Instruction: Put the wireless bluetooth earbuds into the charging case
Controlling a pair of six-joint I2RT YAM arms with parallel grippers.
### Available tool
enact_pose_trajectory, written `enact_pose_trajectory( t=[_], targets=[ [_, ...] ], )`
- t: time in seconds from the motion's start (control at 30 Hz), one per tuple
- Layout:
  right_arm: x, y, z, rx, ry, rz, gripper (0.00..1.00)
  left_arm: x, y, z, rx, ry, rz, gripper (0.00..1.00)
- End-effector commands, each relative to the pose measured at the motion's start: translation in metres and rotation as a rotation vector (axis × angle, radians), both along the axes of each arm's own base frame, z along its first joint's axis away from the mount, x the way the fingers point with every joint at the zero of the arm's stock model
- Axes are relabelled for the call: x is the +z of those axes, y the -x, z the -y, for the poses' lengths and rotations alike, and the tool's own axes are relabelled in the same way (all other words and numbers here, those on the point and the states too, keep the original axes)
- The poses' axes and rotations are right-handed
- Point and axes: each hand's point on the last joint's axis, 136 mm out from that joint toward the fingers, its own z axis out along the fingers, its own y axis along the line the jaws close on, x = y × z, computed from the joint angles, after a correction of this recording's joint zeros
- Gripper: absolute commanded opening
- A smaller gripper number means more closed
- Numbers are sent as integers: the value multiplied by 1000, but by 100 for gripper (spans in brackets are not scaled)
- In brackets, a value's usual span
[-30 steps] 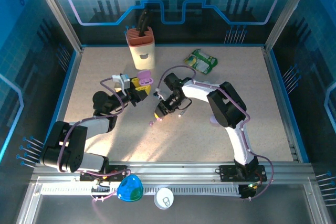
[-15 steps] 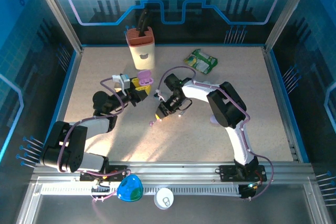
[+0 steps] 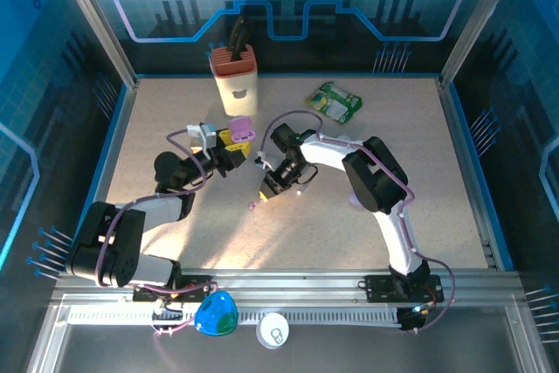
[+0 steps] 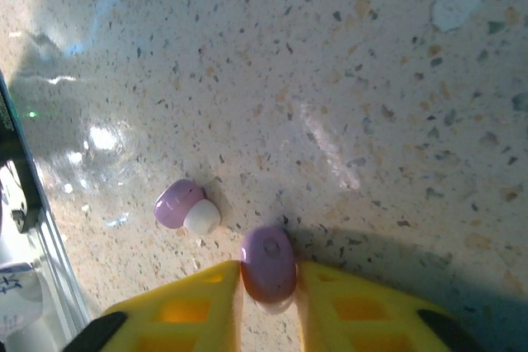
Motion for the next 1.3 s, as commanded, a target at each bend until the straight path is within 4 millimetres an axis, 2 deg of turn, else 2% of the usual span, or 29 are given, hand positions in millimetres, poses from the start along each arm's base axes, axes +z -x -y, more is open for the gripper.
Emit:
enact_pose_trajectory(
  t=[0.0, 0.23, 0.47, 0.6, 0.7, 0.93, 1.0, 1.1, 1.27],
  targets=[
    [-4, -1, -5, -18, 10, 4, 31, 3, 5, -2, -10, 2, 23, 41],
    [-5, -4, -13, -63, -10, -32, 34, 3, 5, -2, -12, 2, 20, 41],
    [-7, -1, -8, -71, 15, -49, 21, 0, 6, -2, -8, -1, 19, 41],
    [-1, -4, -6, -89, 21, -20, 21, -2, 5, -2, -5, -3, 15, 41],
    [5, -14, 1, -142, 50, 47, 21, -2, 5, -3, 2, -5, 21, 41],
    [24, -58, 46, -430, 179, 271, 16, -1, 4, -4, 15, -7, 30, 41],
    [31, -69, 66, -555, 240, 347, 16, -2, 3, -4, 16, -9, 31, 41],
    [41, -81, 99, -705, 351, 447, 17, 0, 2, -4, 14, -8, 34, 41],
    [53, -85, 138, -853, 497, 542, 17, -3, 1, -3, 11, -14, 30, 41]
  ],
)
